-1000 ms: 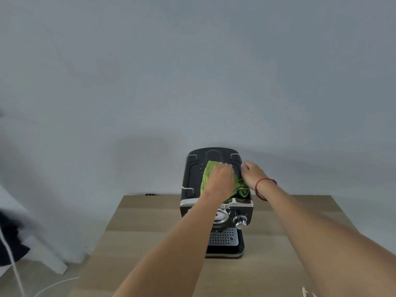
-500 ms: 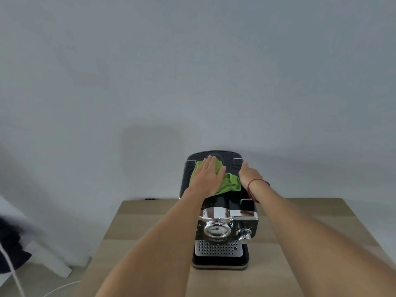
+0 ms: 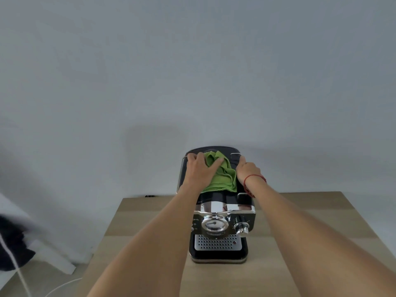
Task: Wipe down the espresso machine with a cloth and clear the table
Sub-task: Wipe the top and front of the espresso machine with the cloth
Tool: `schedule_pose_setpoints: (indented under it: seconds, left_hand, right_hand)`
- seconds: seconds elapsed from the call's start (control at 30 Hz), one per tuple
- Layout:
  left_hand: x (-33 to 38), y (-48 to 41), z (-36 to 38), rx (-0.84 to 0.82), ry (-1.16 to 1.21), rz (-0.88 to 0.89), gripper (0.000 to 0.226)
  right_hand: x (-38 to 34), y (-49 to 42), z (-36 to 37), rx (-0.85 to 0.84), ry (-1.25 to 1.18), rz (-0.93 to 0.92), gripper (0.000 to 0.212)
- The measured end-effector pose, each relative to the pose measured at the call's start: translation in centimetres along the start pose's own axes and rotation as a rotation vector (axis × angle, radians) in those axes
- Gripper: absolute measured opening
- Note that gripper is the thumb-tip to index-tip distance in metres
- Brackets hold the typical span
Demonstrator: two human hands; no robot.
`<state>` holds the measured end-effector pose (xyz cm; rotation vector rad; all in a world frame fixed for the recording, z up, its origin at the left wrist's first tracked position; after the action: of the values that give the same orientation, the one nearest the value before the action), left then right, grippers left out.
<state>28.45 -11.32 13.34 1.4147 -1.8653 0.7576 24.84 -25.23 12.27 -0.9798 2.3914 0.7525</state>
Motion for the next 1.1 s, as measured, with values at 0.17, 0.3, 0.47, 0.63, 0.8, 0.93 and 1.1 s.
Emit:
schedule_pose_setpoints:
  seconds: [0.17, 0.3, 0.47, 0.63, 0.8, 0.93, 1.1]
  left_hand:
    - [0.6, 0.9, 1.3, -0.089, -0.267, 0.109, 0.040]
    - [0.5, 0.5, 2.1, -0.157, -0.364, 0.019, 0.061]
    - [0.9, -2.1, 2.4, -0.180, -0.401, -0.002, 0.063]
    - [0.8, -5.6, 2.5, -0.187, -0.419, 0.007, 0.060]
    - [1.0, -6.0, 3.4, -0.158, -0.449, 0.016, 0.062]
    - [1.1, -3.6, 3.2, -0.177, -0.460, 0.011, 0.065]
    - [1.4, 1.7, 2.9, -0.204, -0.471, -0.028, 0.067]
  right_hand:
    - [0.2, 0.2, -0.2, -0.011, -0.024, -0.022, 0.066]
    - [0.3, 0.0, 0.0, -0.013, -0.033, -0.036, 0.067]
    - [0.3, -0.7, 0.5, 0.005, -0.020, -0.039, 0.066]
    - [0.2, -1.4, 0.8, 0.000, 0.001, -0.028, 0.065]
    - [0.3, -1.7, 0.7, 0.018, 0.027, -0.029, 0.065]
    - [0.4, -1.2, 0.5, 0.019, 0.031, -0.028, 0.066]
    - [0.1, -0.1, -0.3, -0.002, 0.016, -0.032, 0.066]
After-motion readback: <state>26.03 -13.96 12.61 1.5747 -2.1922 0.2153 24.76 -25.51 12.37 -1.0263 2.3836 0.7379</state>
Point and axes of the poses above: each hand's wrist, its own y-axis away from the middle knuckle, its own z-axis out of the palm, x = y × z, the point moved 1 cm from there along -y, towards the middle knuckle, and after that the axes turned 8 degrees about y, right-handed, at the moved point
